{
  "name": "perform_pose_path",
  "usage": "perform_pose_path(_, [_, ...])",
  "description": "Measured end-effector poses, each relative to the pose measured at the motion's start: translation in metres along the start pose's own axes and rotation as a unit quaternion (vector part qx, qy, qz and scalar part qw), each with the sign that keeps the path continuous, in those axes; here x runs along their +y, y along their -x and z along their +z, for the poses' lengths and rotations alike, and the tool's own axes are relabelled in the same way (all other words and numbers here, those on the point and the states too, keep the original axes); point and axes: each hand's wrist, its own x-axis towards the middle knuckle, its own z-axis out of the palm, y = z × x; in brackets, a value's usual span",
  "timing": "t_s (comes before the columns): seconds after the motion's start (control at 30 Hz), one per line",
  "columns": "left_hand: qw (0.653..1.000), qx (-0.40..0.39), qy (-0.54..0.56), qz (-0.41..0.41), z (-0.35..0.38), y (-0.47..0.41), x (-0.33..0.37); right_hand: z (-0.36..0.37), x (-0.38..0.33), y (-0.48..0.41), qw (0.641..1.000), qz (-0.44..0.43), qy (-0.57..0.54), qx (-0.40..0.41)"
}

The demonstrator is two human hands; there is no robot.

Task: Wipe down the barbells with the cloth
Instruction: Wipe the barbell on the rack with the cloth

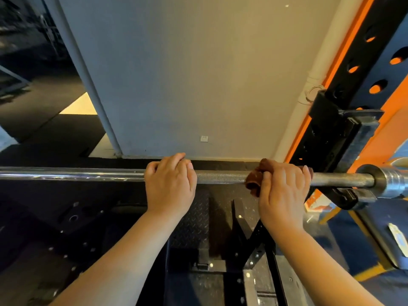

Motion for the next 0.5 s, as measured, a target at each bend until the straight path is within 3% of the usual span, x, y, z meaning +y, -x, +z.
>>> perform_pose_path(0.17, [1.000,-0.007,0.006,0.001,-0.002,0.000,0.000,0.001,-0.022,-0.016,0.988,-0.106,0.052,-0.100])
perform_pose_path(0.3, [1.000,-0.012,0.001,0.001,-0.002,0.000,0.000,-0.028,-0.017,-0.053,0.965,-0.051,0.084,-0.241])
perform_pose_path(0.43, [1.000,-0.005,0.003,-0.003,-0.003,-0.001,0.002,-0.023,-0.044,-0.054,0.941,-0.102,0.212,-0.244])
perform_pose_path(0.5, [1.000,-0.008,-0.011,-0.001,-0.003,0.000,0.002,-0.011,-0.058,-0.045,0.943,-0.123,0.208,-0.228])
